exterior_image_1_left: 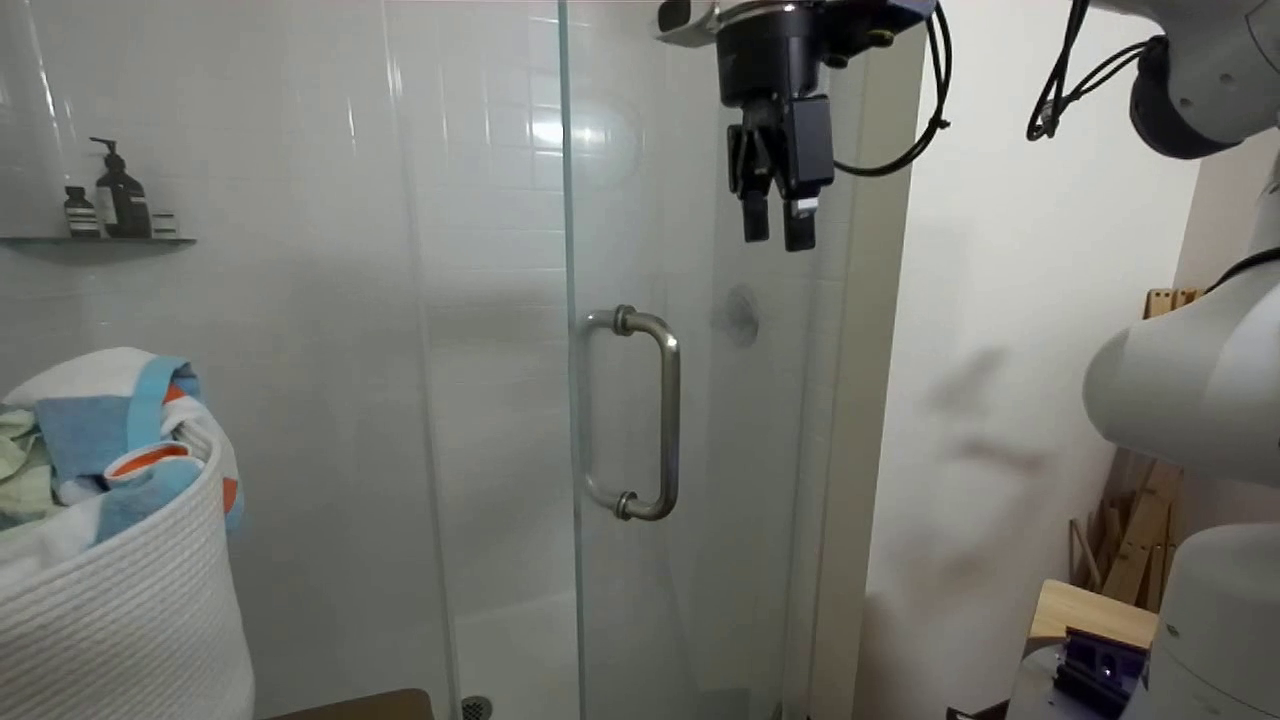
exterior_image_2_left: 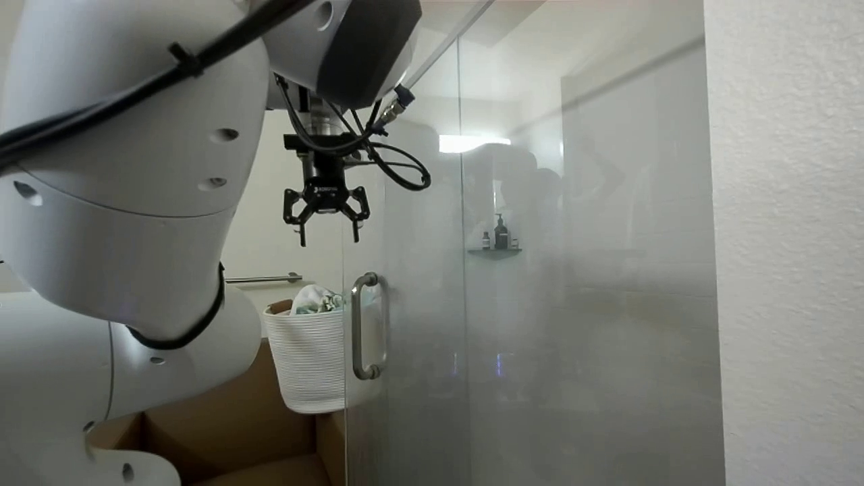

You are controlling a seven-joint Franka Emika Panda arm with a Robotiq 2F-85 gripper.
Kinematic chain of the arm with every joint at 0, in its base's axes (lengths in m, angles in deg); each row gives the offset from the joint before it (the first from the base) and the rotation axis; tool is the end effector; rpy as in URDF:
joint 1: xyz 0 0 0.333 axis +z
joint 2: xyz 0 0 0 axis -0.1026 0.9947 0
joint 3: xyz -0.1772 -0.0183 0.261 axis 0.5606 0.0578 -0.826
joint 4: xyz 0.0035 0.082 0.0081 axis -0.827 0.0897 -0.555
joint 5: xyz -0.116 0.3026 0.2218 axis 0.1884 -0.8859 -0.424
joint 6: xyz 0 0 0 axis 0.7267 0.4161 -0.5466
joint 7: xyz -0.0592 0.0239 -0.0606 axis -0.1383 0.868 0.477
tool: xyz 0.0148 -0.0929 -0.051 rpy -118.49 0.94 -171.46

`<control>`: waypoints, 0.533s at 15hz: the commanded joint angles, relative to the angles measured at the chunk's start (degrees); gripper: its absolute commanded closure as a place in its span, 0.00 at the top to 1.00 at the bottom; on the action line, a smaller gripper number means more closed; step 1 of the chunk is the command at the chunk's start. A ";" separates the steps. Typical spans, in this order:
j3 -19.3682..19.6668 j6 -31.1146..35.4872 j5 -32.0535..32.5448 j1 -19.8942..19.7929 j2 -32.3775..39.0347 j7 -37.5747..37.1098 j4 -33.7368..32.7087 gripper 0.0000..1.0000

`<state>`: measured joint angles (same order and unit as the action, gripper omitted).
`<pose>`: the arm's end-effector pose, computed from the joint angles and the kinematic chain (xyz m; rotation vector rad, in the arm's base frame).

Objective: Open the door

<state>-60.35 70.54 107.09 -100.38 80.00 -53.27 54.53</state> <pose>0.3502 0.1344 0.5987 2.7366 1.2248 -0.1389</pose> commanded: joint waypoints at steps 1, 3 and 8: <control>-0.75 -9.13 5.41 4.44 -1.62 -4.00 -7.04 1.00; -0.20 -13.02 7.08 7.06 -1.44 -5.05 -10.61 1.00; 1.68 -19.31 8.67 12.28 -0.25 -6.33 -16.18 1.00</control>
<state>-59.83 54.69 114.25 -91.61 78.58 -57.28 40.82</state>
